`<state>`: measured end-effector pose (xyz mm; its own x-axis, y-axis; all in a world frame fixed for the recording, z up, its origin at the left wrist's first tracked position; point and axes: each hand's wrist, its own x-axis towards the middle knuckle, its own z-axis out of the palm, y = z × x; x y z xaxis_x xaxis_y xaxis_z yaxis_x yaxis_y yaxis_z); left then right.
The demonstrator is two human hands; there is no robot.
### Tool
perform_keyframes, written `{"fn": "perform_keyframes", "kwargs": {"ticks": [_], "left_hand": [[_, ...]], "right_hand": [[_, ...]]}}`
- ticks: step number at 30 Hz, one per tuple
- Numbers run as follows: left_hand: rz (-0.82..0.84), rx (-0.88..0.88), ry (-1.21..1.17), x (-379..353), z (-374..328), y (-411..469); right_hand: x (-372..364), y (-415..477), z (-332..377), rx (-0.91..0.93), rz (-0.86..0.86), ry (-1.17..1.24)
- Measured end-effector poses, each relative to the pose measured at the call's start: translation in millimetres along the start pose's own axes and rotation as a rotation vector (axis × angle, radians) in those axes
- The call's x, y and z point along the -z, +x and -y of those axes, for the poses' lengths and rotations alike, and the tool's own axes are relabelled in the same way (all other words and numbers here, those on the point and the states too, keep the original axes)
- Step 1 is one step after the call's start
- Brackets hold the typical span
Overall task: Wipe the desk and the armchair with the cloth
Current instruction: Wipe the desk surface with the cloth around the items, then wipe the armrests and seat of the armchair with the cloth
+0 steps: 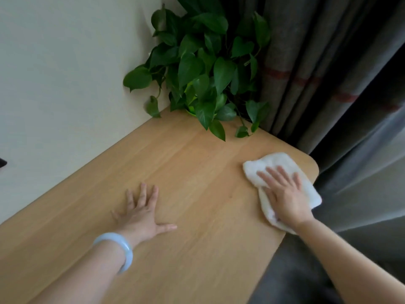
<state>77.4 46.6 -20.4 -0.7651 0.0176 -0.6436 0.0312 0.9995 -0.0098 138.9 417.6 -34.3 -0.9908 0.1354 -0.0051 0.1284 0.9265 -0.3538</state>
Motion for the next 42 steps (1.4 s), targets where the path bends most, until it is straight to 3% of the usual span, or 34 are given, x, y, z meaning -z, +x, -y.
{"fn": "perform_keyframes", "kwargs": {"ticks": [3,6,13,20,26,35,42], "left_hand": [[0.021,0.027,0.009,2,-6,-1],[0.024,0.032,-0.006,4,-10,-3],[0.016,0.034,-0.018,5,-10,-3],[-0.041,0.017,-0.035,-3,-9,-9],[-0.115,-0.135,-0.082,-29,11,-36],[-0.120,-0.191,0.032,-52,36,-101],[-0.158,-0.441,0.130,-75,-26,-148]], "right_hand": [[24,37,-49,-0.286,-0.001,-0.090],[7,31,-27,-0.416,-0.090,-0.075],[-37,-61,68,-0.216,-0.094,-0.104],[-69,-118,167,-0.003,0.064,0.064],[-68,-150,214,0.169,0.190,0.087],[-29,-216,219,-0.003,0.066,0.191],[0,-287,192,-0.216,-0.050,0.179]]}}
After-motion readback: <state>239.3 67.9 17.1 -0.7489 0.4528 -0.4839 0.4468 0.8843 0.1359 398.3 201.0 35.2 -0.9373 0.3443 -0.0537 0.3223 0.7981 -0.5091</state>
